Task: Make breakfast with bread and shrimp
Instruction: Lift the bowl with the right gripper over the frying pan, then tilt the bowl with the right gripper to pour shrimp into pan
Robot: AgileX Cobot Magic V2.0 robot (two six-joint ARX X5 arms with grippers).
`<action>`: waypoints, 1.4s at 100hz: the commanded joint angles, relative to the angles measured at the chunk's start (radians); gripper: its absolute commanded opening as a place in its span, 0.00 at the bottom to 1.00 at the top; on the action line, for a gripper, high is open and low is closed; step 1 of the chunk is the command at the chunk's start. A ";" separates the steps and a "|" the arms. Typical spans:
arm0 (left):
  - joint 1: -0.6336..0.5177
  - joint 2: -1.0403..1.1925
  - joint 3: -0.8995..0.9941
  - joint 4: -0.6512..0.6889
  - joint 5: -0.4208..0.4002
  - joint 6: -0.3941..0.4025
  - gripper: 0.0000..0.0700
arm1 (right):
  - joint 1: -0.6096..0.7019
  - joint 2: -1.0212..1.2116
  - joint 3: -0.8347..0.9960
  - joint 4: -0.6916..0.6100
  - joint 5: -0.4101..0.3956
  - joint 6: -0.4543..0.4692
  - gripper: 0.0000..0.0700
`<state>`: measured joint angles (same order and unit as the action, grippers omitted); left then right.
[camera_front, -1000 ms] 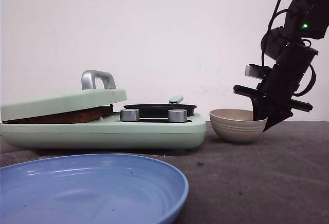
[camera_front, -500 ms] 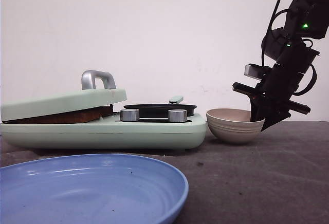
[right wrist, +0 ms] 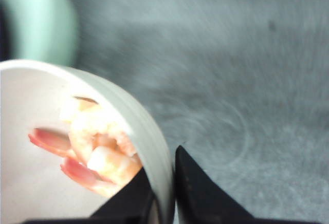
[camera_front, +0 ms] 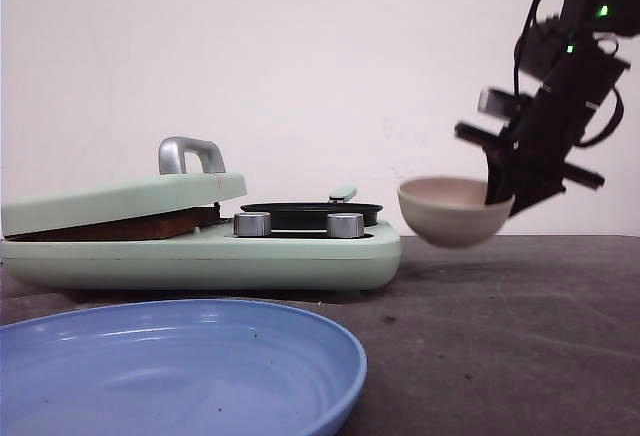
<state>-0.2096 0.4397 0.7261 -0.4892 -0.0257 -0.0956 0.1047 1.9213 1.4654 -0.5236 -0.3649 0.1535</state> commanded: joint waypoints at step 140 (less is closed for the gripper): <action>0.000 0.004 0.005 0.010 0.007 0.039 0.58 | 0.447 0.031 0.008 0.801 0.587 -0.640 0.00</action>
<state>-0.2096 0.4397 0.7261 -0.4896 -0.0242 -0.0792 0.5484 1.9183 1.4651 0.2367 0.2073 -0.4099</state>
